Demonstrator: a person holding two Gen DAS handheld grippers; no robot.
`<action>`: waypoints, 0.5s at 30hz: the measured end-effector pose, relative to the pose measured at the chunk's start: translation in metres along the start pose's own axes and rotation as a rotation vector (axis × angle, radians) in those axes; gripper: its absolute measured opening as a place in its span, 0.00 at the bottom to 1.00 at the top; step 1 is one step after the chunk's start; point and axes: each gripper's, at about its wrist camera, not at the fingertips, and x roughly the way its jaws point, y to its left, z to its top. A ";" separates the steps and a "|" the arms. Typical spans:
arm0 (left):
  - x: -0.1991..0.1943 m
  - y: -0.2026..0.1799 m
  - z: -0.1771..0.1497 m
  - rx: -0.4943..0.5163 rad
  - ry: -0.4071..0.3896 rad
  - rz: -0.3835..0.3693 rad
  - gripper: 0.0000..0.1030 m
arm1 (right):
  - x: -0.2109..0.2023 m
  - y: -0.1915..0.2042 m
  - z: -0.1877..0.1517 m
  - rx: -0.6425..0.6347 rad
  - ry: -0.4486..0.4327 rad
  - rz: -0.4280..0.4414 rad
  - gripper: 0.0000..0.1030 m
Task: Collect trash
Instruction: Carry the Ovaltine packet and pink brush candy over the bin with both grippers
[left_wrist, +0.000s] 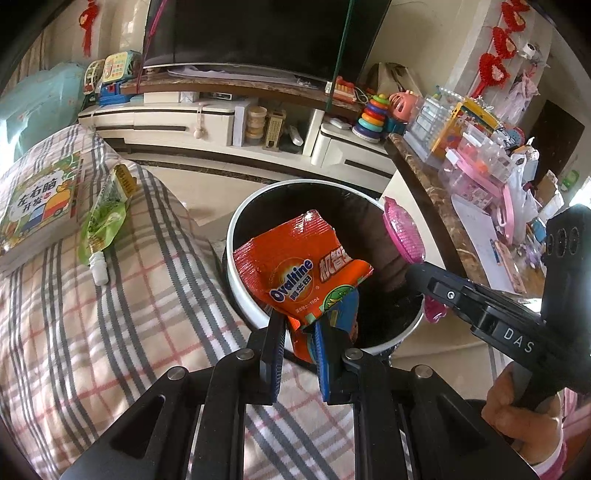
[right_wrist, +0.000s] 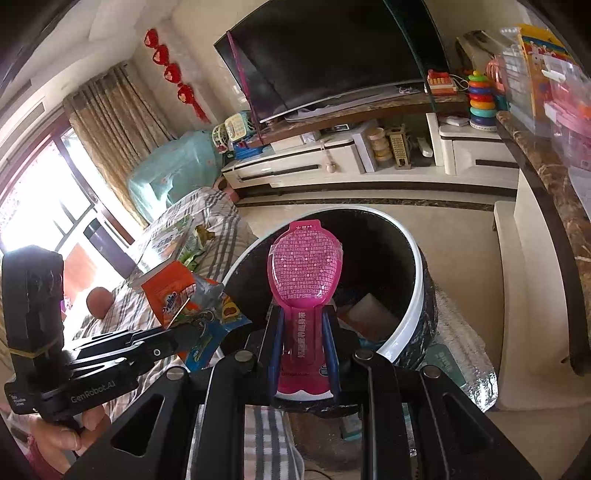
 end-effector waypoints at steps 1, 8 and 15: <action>0.002 0.000 0.001 0.000 0.002 0.001 0.13 | 0.000 -0.001 0.000 0.001 0.001 0.000 0.20; 0.012 -0.005 0.011 0.006 0.009 0.007 0.13 | 0.006 -0.003 0.005 0.002 0.009 -0.002 0.20; 0.020 -0.006 0.016 0.008 0.014 0.011 0.13 | 0.011 -0.005 0.012 0.003 0.014 -0.007 0.20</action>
